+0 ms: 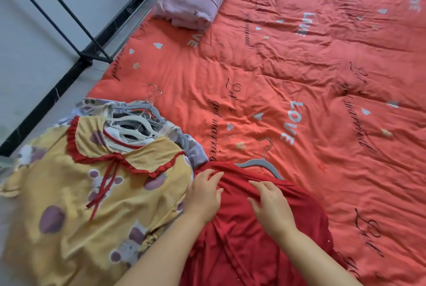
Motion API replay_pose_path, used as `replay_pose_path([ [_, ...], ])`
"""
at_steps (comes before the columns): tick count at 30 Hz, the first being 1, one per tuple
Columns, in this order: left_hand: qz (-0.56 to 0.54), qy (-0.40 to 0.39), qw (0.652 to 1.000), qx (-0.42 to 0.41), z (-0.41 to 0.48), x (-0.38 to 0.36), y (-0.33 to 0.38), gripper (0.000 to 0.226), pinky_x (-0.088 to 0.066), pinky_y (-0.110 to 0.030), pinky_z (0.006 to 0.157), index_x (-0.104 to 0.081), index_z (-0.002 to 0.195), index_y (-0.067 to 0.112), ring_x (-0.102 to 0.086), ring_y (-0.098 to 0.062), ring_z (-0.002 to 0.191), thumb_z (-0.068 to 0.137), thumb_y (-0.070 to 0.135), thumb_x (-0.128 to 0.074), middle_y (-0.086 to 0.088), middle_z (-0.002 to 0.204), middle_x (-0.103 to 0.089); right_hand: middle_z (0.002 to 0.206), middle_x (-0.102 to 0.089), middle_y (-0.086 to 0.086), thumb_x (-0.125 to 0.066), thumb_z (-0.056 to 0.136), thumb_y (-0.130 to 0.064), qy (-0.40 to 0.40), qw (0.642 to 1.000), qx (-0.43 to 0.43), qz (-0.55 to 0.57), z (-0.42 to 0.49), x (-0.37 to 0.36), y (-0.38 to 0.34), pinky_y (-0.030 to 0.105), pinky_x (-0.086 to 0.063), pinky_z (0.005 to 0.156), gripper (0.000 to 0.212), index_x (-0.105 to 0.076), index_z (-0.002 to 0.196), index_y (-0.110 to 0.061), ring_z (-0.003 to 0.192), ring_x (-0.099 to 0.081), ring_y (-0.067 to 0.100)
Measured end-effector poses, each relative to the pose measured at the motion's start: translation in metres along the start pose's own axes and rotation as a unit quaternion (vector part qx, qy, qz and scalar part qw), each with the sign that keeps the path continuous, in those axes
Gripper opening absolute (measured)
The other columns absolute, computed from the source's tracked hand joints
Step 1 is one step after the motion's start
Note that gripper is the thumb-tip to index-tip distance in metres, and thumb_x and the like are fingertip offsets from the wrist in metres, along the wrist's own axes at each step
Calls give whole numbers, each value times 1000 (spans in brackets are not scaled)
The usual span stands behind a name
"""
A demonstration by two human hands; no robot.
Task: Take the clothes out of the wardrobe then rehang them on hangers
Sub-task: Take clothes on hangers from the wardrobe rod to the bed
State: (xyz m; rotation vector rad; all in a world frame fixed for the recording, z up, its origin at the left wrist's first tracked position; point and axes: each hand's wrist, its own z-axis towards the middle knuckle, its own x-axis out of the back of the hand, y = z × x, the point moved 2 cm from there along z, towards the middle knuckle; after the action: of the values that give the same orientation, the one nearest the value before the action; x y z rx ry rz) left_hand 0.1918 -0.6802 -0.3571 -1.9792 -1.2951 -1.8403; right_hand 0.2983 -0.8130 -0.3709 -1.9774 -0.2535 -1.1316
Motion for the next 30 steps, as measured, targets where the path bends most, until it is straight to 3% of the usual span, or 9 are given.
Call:
replay_pose_path([
  [4,-10,30,999,-1,-15,41,-19,39,-45,-37,89,-63,120,15,-58,-30,107,81,20,-62,-8,116,-60,120,-57,6,-64,85,-19,-6,1000,23,1,2,4,-47,37,-42,97,45,-55,128,-14,114,-52,26],
  [6,-11,51,999,-4,-20,58,-36,35,-52,-38,73,-70,103,15,-65,-30,86,70,21,-62,-7,97,-66,123,-55,3,-61,87,-22,-15,999,33,-10,3,1,-69,35,-40,99,45,-53,130,-17,117,-50,24],
  [8,6,64,998,-2,-23,79,-53,33,-53,-35,64,-70,96,19,-66,-25,77,66,24,-58,-2,91,-66,123,-55,1,-60,88,-23,-23,999,39,-19,5,-6,-92,34,-40,98,43,-53,131,-18,117,-49,23],
  [12,1,61,998,-4,-23,113,-97,43,-41,-37,91,-59,124,22,-55,-25,109,82,25,-51,-3,120,-58,116,-59,5,-62,86,-20,-26,998,48,-28,20,-27,-138,39,-44,92,37,-60,123,-17,110,-54,27],
  [15,2,82,997,1,-9,132,-142,42,-49,-39,79,-67,110,18,-62,-28,96,70,23,-53,-5,107,-64,116,-59,5,-61,87,-21,-29,998,46,-32,41,-49,-175,37,-44,90,35,-60,121,-19,110,-54,26],
  [18,19,64,998,2,5,145,-186,44,-39,-35,96,-54,128,25,-50,-23,115,84,22,-52,0,126,-53,120,-59,7,-58,89,-20,-33,997,57,-45,70,-74,-209,33,-40,91,36,-57,125,-17,113,-53,25],
  [21,42,61,997,10,20,151,-233,47,-30,-30,101,-38,139,28,-38,-18,126,92,27,-47,3,136,-41,126,-55,7,-54,92,-22,-51,994,52,-78,106,-100,-241,29,-35,93,36,-53,128,-18,118,-49,22],
  [30,-13,76,997,-2,55,141,-311,46,-22,-27,110,-35,142,21,-30,-14,133,97,28,-43,2,143,-38,137,-44,10,-55,92,-27,-70,993,12,-97,200,-163,-274,35,-38,97,53,-37,141,-21,125,-43,27],
])
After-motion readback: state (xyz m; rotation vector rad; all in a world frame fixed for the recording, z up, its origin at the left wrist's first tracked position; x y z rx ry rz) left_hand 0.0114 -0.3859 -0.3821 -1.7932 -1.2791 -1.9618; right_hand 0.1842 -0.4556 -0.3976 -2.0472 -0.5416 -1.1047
